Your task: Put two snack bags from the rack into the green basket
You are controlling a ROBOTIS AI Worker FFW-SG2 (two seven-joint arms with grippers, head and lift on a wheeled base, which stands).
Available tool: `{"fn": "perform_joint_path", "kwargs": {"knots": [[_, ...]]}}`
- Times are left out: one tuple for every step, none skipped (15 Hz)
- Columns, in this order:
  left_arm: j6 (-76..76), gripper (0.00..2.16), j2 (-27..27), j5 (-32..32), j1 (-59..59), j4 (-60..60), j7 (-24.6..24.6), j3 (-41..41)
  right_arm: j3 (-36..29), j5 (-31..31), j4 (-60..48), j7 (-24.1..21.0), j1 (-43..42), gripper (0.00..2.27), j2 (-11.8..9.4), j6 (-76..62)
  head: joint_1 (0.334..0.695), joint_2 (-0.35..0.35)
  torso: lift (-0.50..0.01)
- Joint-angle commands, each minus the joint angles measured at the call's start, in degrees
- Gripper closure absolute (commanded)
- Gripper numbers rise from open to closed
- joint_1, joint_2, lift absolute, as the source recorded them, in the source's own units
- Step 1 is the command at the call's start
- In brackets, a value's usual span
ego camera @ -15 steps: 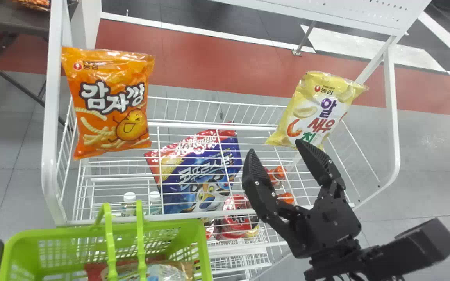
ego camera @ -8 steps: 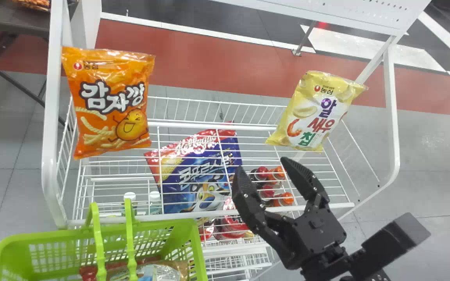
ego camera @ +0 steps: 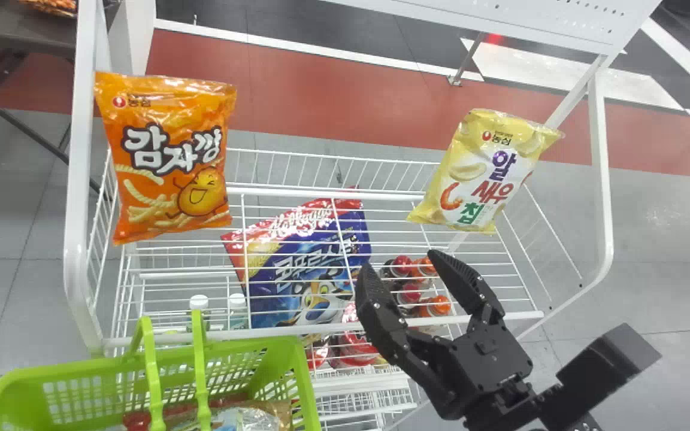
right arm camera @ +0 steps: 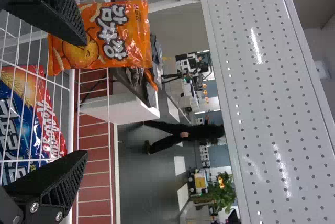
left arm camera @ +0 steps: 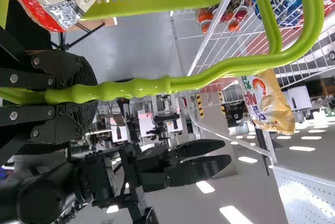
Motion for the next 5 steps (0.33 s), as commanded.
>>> {"fn": "perform_joint_path", "kwargs": {"knots": [[0.1,1.36,-0.1,-0.1,0.1,-0.1,0.0,0.0,0.0,0.0,-0.2,-0.1,0.1,0.07,0.0,0.0,0.695,-0.35,-0.005],[0.1,1.36,-0.1,-0.1,0.1,-0.1,0.0,0.0,0.0,-0.1,-0.3,-0.1,0.3,0.07,0.0,-0.2,0.695,-0.35,-0.005],[0.1,1.36,-0.1,-0.1,0.1,-0.1,0.0,0.0,0.0,-0.2,-0.3,-0.1,0.4,0.07,0.1,0.0,0.695,-0.35,-0.005],[0.1,1.36,-0.1,-0.1,0.1,-0.1,0.0,0.0,0.0,-0.4,-0.4,0.0,0.4,0.07,0.1,0.0,0.695,-0.35,-0.005],[0.1,1.36,-0.1,-0.1,0.1,-0.1,0.0,-0.1,0.0,-0.4,-0.6,-0.1,0.4,0.07,0.2,0.0,0.695,-0.35,-0.005]]}}
